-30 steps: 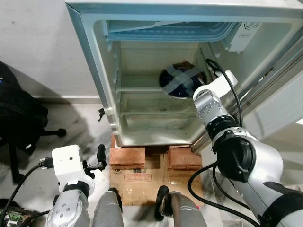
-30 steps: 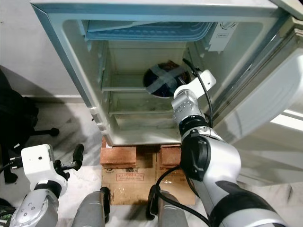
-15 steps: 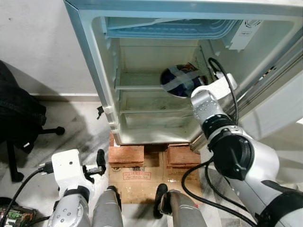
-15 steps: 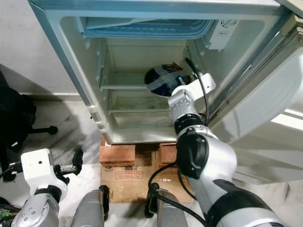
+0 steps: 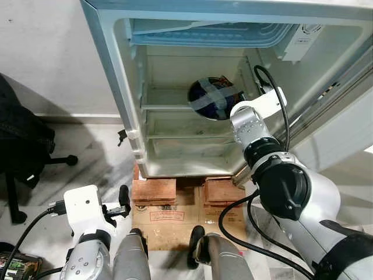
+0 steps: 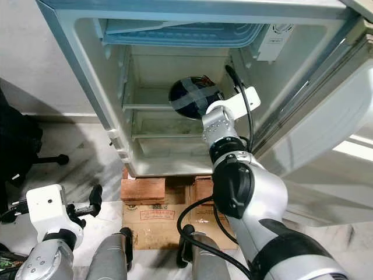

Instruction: Restocking fridge

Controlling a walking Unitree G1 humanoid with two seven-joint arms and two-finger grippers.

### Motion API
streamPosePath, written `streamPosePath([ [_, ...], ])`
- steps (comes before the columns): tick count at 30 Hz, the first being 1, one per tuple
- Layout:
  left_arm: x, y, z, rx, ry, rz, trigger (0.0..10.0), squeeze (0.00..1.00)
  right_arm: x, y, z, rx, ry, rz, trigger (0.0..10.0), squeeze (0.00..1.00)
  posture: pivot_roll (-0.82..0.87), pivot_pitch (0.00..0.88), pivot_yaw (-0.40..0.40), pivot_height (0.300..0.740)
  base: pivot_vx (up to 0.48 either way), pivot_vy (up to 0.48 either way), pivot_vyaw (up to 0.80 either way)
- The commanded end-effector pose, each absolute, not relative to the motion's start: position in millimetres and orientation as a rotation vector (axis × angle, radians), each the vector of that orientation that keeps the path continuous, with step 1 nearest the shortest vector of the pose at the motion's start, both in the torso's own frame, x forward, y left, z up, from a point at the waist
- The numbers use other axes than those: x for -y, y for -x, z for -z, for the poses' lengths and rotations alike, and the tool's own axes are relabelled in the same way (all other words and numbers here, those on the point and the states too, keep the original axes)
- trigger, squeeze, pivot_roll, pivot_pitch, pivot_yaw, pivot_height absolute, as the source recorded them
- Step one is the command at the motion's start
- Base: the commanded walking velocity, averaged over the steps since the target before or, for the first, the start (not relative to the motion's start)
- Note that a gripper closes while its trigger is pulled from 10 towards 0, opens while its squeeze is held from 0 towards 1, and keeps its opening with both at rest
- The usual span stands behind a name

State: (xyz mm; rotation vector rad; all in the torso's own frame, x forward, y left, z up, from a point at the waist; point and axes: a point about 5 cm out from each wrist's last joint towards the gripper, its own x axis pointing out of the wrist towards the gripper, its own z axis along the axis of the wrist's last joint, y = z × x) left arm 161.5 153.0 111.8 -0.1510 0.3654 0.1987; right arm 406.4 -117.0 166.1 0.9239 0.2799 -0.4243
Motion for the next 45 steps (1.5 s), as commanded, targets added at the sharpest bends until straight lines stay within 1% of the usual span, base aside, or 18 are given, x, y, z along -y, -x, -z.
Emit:
streamPosePath([
  [1, -149, -161, -114, -0.362, 0.195, -0.218, 10.0, 0.0, 115, -407, -169, -0.276, -0.942, 0.42, 10.0, 1.0, 0.33, 0.282, -0.1, 0.74, 0.0, 0.0, 0.0],
  [8, -149, -163, -114, -0.359, 0.195, -0.221, 10.0, 0.0, 115, -409, -172, -0.258, -0.916, 0.392, 10.0, 1.0, 0.32, 0.275, -0.103, 0.74, 0.0, 0.0, 0.0],
  [10, -149, -168, -113, -0.35, 0.197, -0.214, 10.0, 0.0, 114, -412, -183, -0.193, -0.84, 0.306, 10.0, 1.0, 0.31, 0.263, -0.106, 0.74, 0.0, 0.0, 0.0],
  [13, -149, -176, -114, -0.327, 0.201, -0.207, 10.0, 0.0, 117, -414, -188, -0.157, -0.73, 0.262, 10.0, 1.0, 0.28, 0.235, -0.116, 0.74, 0.0, 0.0, 0.0],
  [18, -148, -187, -114, -0.3, 0.208, -0.197, 10.0, 0.0, 126, -416, -194, -0.112, -0.642, 0.221, 10.0, 1.0, 0.26, 0.211, -0.122, 0.74, 0.0, 0.0, 0.0],
  [23, -145, -199, -116, -0.265, 0.205, -0.183, 10.0, 0.0, 140, -419, -207, -0.033, -0.509, 0.168, 10.0, 1.0, 0.23, 0.173, -0.126, 0.74, 0.0, 0.0, 0.0],
  [25, -145, -204, -117, -0.251, 0.206, -0.183, 10.0, 0.0, 142, -420, -211, 0.003, -0.439, 0.096, 10.0, 1.0, 0.22, 0.156, -0.128, 0.74, 0.0, 0.0, 0.0],
  [27, -145, -204, -117, -0.251, 0.206, -0.183, 10.0, 0.0, 142, -420, -211, 0.003, -0.439, 0.096, 10.0, 1.0, 0.22, 0.156, -0.128, 0.74, 0.0, 0.0, 0.0],
  [29, -144, -212, -123, -0.222, 0.21, -0.176, 10.0, 0.0, 144, -418, -208, 0.035, -0.352, -0.04, 10.0, 1.0, 0.21, 0.135, -0.134, 0.74, 0.0, 0.0, 0.0],
  [30, -144, -212, -123, -0.222, 0.21, -0.176, 10.0, 0.0, 144, -418, -208, 0.035, -0.352, -0.04, 10.0, 1.0, 0.21, 0.135, -0.134, 0.74, 0.0, 0.0, 0.0],
  [33, -141, -219, -132, -0.166, 0.172, -0.138, 10.0, 0.0, 148, -408, -190, 0.069, -0.185, -0.24, 10.0, 1.0, 0.2, 0.11, -0.134, 0.74, 0.0, 0.0, 0.0],
  [35, -140, -219, -130, -0.165, 0.16, -0.133, 10.0, 0.0, 150, -404, -182, 0.064, -0.142, -0.288, 10.0, 1.0, 0.2, 0.11, -0.134, 0.74, 0.0, 0.0, 0.0],
  [38, -143, -216, -122, -0.187, 0.152, -0.129, 10.0, 0.0, 152, -390, -157, -0.006, -0.046, -0.476, 10.0, 1.0, 0.18, 0.107, -0.125, 0.74, 0.0, 0.0, 0.0],
  [39, -143, -216, -122, -0.187, 0.152, -0.129, 10.0, 0.0, 152, -390, -157, -0.006, -0.046, -0.476, 10.0, 1.0, 0.18, 0.107, -0.125, 0.74, 0.0, 0.0, 0.0],
  [40, -143, -216, -120, -0.192, 0.15, -0.127, 10.0, 0.0, 152, -386, -152, -0.03, -0.03, -0.531, 10.0, 1.0, 0.18, 0.107, -0.125, 0.74, 0.0, 0.0, 0.0],
  [41, -142, -215, -122, -0.187, 0.14, -0.11, 10.0, 0.0, 149, -379, -143, -0.06, 0.011, -0.641, 10.0, 1.0, 0.18, 0.11, -0.122, 0.74, 0.0, 0.0, 0.0],
  [43, -142, -216, -123, -0.181, 0.131, -0.1, 10.0, 0.0, 148, -377, -140, -0.077, 0.015, -0.676, 10.0, 1.0, 0.18, 0.111, -0.121, 0.74, 0.0, 0.0, 0.0],
  [45, -139, -216, -126, -0.168, 0.115, -0.079, 10.0, 0.0, 143, -371, -131, -0.125, 0.04, -0.764, 10.0, 1.0, 0.18, 0.115, -0.121, 0.74, 0.0, 0.0, 0.0],
])
